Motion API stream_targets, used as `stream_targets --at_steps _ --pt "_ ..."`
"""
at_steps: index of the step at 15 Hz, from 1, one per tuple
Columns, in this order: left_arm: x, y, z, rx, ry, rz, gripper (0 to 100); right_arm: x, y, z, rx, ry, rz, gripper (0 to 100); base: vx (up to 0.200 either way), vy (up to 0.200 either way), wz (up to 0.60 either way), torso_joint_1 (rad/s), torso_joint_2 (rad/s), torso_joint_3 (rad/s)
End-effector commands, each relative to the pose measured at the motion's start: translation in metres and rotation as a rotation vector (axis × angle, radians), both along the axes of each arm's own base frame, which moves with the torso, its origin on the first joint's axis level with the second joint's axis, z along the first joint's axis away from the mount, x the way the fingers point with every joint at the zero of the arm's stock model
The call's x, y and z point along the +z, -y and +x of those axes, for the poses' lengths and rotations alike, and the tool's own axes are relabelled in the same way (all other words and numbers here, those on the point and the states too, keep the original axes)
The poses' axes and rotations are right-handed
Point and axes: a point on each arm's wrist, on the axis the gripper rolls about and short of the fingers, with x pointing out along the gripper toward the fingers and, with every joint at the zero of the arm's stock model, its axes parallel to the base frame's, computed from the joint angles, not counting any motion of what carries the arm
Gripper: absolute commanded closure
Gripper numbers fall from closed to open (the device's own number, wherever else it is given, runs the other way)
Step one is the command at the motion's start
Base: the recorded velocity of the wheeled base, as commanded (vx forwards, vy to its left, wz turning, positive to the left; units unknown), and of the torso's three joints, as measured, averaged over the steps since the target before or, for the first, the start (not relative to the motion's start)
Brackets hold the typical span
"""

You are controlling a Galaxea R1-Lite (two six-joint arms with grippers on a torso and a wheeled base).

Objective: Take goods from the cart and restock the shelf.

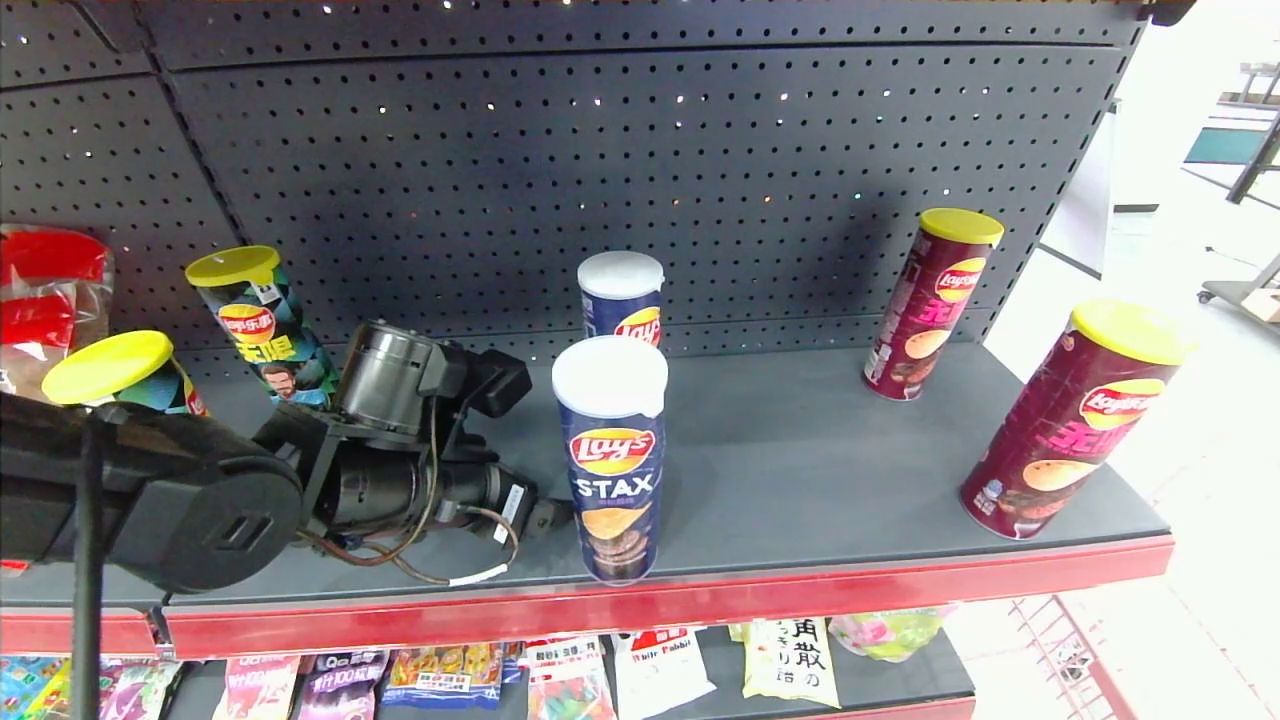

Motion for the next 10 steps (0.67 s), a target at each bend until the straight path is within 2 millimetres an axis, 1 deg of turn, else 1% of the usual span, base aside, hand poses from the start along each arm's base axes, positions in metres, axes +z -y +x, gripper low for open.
stream_targets --at_steps 1,3,4,6,9,10 --pt "0.001 -0.004 -0.003 0.007 -0.001 0.001 0 0.000 0.000 0.000 0.001 -0.002 -0.001 0 0.000 0.000 0.00 0.000 0.00 0.000" --pt "0.006 -0.015 -0.014 0.024 0.009 -0.004 0 -0.001 0.000 0.000 0.002 -0.007 -0.003 0 0.000 0.000 0.00 0.000 0.00 0.000" --pt "0.011 -0.024 -0.025 0.033 0.021 -0.010 0 -0.003 0.000 0.001 0.015 -0.013 -0.005 0 0.000 0.000 0.00 0.000 0.00 0.000" --pt "0.025 -0.042 -0.055 0.044 0.065 -0.032 0 -0.008 -0.002 0.001 0.069 -0.030 -0.001 0 0.000 0.000 0.00 0.000 0.00 0.000" --pt "0.053 -0.075 -0.121 0.045 0.177 -0.089 0 -0.013 -0.004 0.000 0.177 -0.039 0.001 0 0.000 0.000 0.00 0.000 0.00 0.000" --pt "0.053 -0.075 -0.121 0.045 0.177 -0.089 0 -0.013 -0.004 0.000 0.177 -0.039 0.001 0 0.000 0.000 0.00 0.000 0.00 0.000"
